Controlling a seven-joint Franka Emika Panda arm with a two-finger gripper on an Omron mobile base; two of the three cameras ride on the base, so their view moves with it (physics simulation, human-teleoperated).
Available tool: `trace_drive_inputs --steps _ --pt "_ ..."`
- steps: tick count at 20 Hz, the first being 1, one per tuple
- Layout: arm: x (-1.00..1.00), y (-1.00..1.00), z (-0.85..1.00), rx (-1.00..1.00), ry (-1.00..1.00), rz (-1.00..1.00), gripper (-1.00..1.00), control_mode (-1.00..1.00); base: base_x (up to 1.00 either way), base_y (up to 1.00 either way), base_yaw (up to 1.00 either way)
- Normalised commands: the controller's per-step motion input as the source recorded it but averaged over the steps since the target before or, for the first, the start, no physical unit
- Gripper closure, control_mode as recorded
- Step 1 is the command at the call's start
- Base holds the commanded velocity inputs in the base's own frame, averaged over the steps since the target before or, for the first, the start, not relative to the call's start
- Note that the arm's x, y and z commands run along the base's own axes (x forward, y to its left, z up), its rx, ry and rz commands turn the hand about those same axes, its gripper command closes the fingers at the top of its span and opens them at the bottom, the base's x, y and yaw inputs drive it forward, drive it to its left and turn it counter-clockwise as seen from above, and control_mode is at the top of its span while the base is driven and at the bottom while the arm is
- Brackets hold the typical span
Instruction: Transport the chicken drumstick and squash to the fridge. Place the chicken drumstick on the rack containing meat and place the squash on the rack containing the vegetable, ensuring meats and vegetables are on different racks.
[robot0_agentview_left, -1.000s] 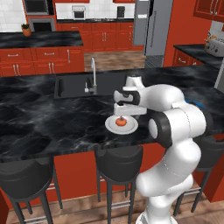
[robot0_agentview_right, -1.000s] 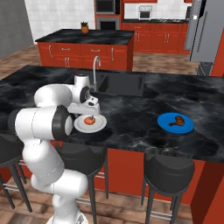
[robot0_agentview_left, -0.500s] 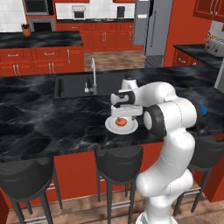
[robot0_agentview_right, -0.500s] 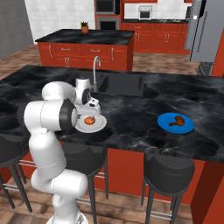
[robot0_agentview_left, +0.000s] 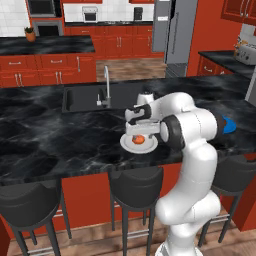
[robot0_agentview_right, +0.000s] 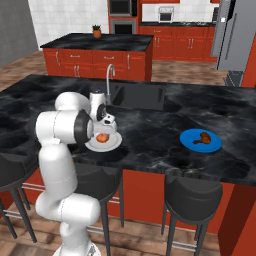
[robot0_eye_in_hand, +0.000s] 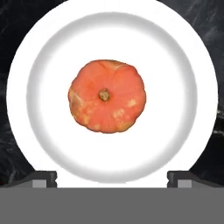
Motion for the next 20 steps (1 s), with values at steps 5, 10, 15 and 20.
trace_drive_inputs --steps 5,10,15,20 --pt "0.18 0.02 -0.24 0.0 0.0 0.0 -1.0 -1.0 0.0 0.0 0.0" --pt "0.2 0.11 -0.24 -0.02 0.0 0.0 -1.0 -1.0 0.0 0.0 0.0" --pt "0.29 0.04 -0.24 -0.02 0.0 0.0 -1.0 -1.0 0.0 0.0 0.0" --pt "0.36 0.0 -0.24 0.0 0.0 0.0 -1.0 -1.0 0.0 0.0 0.0"
